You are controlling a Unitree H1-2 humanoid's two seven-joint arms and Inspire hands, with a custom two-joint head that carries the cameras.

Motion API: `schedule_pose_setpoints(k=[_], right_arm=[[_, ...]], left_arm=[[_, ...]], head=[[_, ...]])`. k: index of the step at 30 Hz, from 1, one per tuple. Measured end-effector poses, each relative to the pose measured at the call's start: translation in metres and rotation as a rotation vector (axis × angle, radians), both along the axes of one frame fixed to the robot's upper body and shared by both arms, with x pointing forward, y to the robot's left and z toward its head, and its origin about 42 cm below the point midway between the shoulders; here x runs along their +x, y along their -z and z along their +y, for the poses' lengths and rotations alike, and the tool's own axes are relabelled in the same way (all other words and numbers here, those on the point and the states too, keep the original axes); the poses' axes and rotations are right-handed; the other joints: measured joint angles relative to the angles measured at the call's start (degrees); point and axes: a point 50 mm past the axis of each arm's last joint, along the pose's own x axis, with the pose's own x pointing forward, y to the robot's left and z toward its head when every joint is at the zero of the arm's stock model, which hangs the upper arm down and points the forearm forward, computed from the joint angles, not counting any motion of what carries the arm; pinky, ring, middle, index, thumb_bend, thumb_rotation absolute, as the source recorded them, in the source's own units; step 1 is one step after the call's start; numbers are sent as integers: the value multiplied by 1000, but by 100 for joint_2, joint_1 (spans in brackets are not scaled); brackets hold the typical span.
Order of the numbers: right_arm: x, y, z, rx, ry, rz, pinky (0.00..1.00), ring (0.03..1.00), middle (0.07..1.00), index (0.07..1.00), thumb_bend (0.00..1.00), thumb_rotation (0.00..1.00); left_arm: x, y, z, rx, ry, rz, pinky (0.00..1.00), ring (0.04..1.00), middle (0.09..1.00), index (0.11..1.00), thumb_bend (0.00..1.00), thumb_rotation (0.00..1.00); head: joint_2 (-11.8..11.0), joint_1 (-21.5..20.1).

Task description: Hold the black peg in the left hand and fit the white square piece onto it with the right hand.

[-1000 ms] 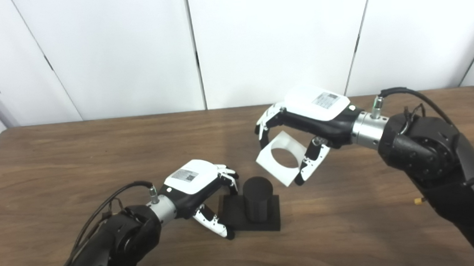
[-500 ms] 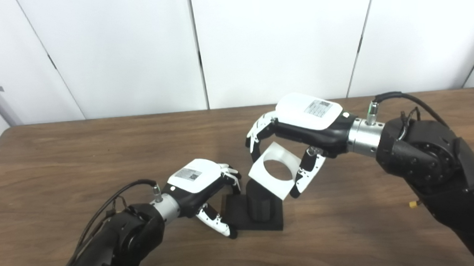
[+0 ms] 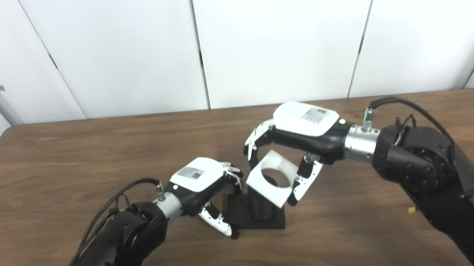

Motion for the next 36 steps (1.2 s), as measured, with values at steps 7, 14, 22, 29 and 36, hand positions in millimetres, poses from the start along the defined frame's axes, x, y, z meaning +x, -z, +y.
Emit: schedule_pose_setpoints(k=[7, 14, 22, 29, 36], right_arm=[[1, 6, 3, -7, -1, 16, 676, 775, 747, 479, 523, 132], [5, 17, 6, -10, 11, 41, 687, 782, 752, 480, 523, 132], [10, 22, 7, -2, 37, 45, 688, 782, 751, 480, 523, 131], [15, 28, 10, 4, 48, 61, 700, 775, 750, 480, 522, 133], [15, 32, 14, -1, 37, 60, 703, 778, 751, 480, 522, 133]], left_arm=[[0, 0, 0, -1, -2, 1, 891, 912, 860, 487, 523, 72], [0, 0, -1, 0, -1, 1, 878, 902, 849, 487, 523, 73], [-1, 0, -1, -1, -1, 1, 883, 912, 859, 487, 523, 73], [-1, 0, -2, -2, 1, 2, 880, 907, 847, 487, 523, 73], [-1, 0, -3, -3, 3, 2, 877, 906, 850, 487, 523, 74]], head=[[9, 9], [9, 9], [17, 26], [26, 44], [44, 61]])
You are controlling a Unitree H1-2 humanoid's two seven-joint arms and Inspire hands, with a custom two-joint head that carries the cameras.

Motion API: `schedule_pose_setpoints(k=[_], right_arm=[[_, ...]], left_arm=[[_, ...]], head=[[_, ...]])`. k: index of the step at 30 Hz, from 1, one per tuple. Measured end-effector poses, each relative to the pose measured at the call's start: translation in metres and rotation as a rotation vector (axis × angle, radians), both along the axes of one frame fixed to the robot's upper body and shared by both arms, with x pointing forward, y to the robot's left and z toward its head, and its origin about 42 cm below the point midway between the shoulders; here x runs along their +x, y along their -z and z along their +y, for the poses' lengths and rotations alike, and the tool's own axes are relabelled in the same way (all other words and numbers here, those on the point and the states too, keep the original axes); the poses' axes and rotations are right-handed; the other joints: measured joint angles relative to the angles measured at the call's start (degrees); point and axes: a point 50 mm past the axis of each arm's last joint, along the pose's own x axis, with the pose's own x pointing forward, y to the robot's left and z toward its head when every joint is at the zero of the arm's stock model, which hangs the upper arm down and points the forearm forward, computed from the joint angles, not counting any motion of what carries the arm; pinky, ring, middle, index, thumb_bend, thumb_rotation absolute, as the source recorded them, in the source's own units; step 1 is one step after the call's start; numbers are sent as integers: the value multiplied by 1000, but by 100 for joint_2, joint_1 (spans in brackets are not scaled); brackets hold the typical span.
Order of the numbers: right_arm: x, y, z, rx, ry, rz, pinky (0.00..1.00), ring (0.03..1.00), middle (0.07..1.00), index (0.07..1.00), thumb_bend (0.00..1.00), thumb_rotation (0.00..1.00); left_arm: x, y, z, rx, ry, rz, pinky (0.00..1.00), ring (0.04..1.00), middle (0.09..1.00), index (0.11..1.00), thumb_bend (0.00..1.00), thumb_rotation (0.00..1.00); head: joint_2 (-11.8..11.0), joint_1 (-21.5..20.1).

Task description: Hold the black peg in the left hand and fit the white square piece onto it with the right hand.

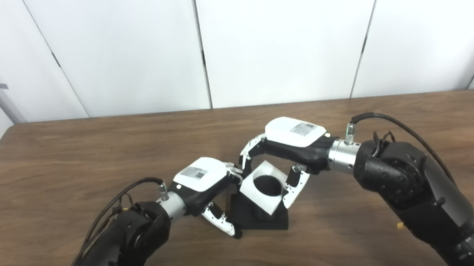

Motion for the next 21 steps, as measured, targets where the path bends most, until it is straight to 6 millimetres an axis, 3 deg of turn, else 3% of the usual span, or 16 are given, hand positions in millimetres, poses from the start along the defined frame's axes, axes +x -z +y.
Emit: schedule_pose_setpoints(k=[14, 17, 19, 21], right_arm=[[3, 10, 9, -27, -1, 11, 696, 776, 743, 480, 522, 133], [1, 16, 13, -83, 0, 31, 685, 799, 786, 492, 524, 147], [2, 19, 14, -113, 9, 60, 702, 827, 825, 671, 825, 252], [3, 16, 15, -141, 13, 76, 716, 839, 841, 724, 899, 280]], left_arm=[[0, -1, 0, 1, 0, 0, 883, 906, 874, 487, 523, 73], [0, -1, -1, -1, -2, 0, 887, 903, 866, 487, 523, 72], [0, -1, -1, 0, -3, 5, 889, 905, 866, 487, 523, 72], [0, -1, -1, 3, -6, 9, 891, 906, 868, 487, 523, 72]], head=[[26, 9], [35, 18], [35, 18], [53, 9]])
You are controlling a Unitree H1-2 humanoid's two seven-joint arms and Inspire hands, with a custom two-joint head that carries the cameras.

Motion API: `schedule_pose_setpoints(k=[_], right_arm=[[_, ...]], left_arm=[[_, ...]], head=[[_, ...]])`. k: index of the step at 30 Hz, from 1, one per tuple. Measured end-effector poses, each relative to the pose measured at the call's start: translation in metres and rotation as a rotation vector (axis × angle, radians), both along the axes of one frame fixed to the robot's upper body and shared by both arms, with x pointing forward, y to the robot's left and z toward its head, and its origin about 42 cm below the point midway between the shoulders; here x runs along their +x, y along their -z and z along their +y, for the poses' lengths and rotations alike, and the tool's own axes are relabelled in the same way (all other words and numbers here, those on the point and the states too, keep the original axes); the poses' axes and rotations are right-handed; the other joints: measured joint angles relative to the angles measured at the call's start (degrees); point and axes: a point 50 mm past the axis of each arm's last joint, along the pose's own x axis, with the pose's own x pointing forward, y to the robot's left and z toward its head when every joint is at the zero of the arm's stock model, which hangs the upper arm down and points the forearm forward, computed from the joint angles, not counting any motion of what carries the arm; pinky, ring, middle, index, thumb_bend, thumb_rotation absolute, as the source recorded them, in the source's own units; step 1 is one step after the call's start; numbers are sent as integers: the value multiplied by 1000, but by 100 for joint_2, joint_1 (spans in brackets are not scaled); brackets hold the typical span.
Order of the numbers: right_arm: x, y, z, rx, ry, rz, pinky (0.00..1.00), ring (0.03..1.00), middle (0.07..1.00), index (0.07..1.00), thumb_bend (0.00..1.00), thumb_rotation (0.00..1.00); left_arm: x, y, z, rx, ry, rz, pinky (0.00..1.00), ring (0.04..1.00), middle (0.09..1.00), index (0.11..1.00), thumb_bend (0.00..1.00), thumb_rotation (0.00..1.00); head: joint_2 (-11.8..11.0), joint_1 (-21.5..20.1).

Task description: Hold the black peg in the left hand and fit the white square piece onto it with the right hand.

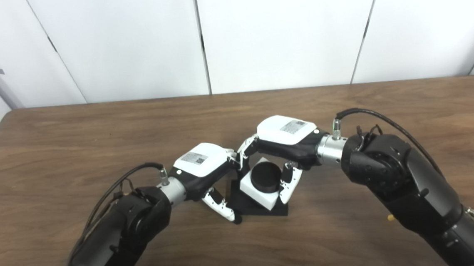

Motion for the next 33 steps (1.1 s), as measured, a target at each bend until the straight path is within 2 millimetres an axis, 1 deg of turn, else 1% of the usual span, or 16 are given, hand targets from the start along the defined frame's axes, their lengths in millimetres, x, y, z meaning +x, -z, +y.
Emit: schedule_pose_setpoints(k=[2, 5, 13, 16, 18, 23, 26, 28, 33], right_arm=[[0, 1, -1, -42, 1, 24, 728, 849, 852, 749, 923, 289], [0, 2, -3, -58, 13, 47, 729, 859, 864, 760, 928, 297], [0, 5, -6, -78, 10, 66, 723, 862, 873, 785, 945, 277], [0, 4, -7, -74, 12, 71, 729, 862, 868, 790, 933, 248], [1, 3, -10, -70, 18, 74, 720, 850, 856, 785, 910, 191], [5, -4, -26, -38, 73, 52, 682, 822, 849, 734, 853, 76], [9, -10, -41, 6, 125, 22, 660, 805, 852, 729, 801, 72], [10, -14, -49, 25, 148, 7, 655, 799, 855, 733, 784, 64], [14, -27, -67, 94, 207, -41, 622, 776, 849, 735, 779, 35]], left_arm=[[0, 0, 0, -1, -3, 2, 891, 905, 868, 487, 523, 72], [0, 0, 0, -1, -3, 2, 878, 895, 865, 486, 524, 71], [0, 0, 0, -1, -3, 1, 883, 905, 867, 486, 524, 71], [0, 0, 0, -1, -3, 1, 888, 904, 867, 486, 524, 71], [0, 0, 0, -1, -3, 1, 887, 906, 870, 486, 523, 72], [0, 0, 0, 0, -5, 3, 886, 905, 867, 487, 524, 72], [0, 0, 0, 0, -5, 4, 888, 907, 866, 487, 523, 73], [0, 0, 0, 0, -5, 3, 882, 904, 863, 487, 523, 73], [0, -1, -1, 1, -6, 1, 890, 907, 865, 486, 524, 72]], head=[[0, -9], [0, -9], [9, -26], [9, -35], [9, -35], [9, -35], [9, -44], [9, -61], [0, -88]])
